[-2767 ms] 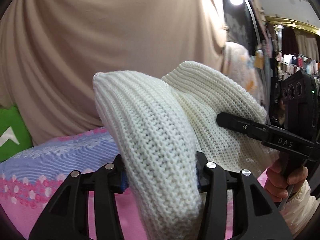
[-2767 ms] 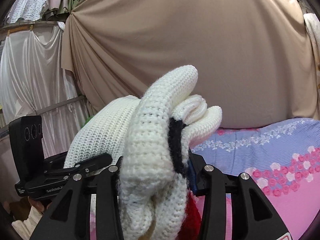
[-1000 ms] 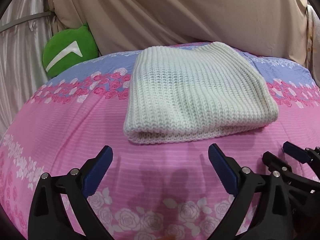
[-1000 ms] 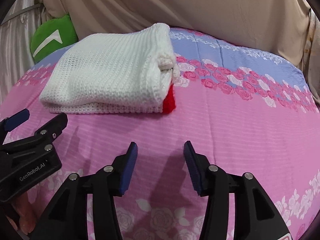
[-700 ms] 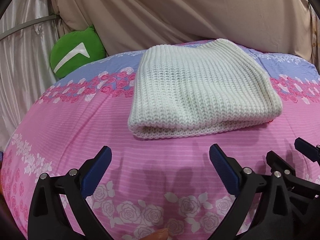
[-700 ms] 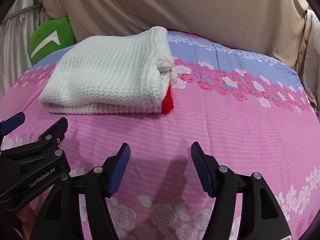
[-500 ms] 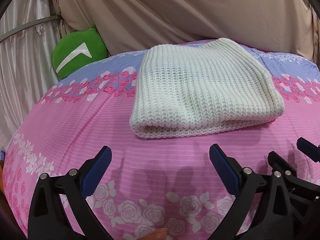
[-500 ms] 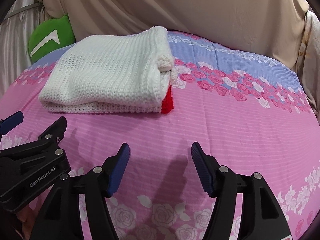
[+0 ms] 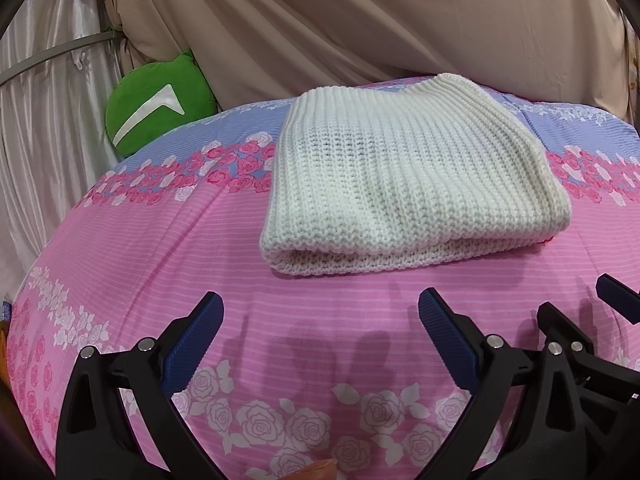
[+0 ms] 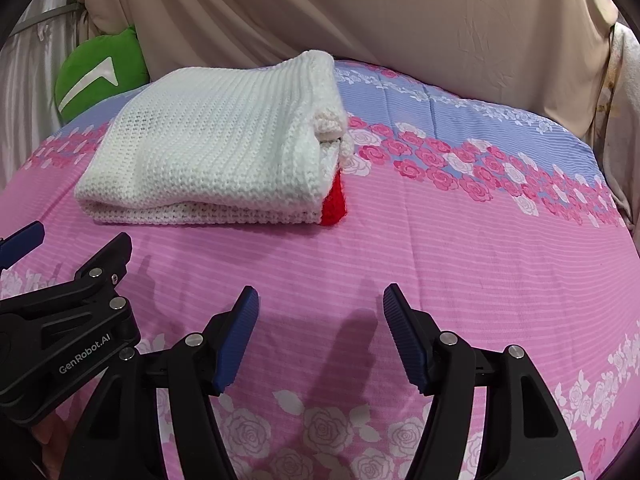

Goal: Fold small clothes

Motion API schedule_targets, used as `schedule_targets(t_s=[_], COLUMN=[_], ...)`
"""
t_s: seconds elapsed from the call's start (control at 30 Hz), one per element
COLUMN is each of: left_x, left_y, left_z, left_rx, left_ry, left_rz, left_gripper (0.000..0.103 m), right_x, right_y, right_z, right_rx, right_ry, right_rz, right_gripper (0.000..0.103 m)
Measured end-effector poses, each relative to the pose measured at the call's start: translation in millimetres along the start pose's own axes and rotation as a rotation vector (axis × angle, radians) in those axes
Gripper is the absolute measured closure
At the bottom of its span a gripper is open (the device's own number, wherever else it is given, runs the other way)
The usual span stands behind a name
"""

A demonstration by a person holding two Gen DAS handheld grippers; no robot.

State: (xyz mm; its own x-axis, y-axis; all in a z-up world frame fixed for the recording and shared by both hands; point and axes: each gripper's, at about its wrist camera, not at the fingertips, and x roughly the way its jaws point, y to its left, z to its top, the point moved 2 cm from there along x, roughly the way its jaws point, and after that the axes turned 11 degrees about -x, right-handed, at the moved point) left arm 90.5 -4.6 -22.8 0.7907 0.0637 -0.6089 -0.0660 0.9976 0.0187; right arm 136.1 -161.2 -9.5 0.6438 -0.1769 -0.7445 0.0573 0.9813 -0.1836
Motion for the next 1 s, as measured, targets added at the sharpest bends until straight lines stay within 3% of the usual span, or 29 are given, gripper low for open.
schedule_targets(t_s=[1.0], left_x=[3.1], left_y=[1.4], left_z=[-2.5], left_rx=[0.014], left_ry=[0.005], left_rz=[0.017], left_gripper=[0.008], right_x=[-2.4], right_y=[-2.1], right_z=[-0.6], right_rx=[-0.007], right_ry=[-0.005], right_rz=[-0.007], right_gripper=[0.039])
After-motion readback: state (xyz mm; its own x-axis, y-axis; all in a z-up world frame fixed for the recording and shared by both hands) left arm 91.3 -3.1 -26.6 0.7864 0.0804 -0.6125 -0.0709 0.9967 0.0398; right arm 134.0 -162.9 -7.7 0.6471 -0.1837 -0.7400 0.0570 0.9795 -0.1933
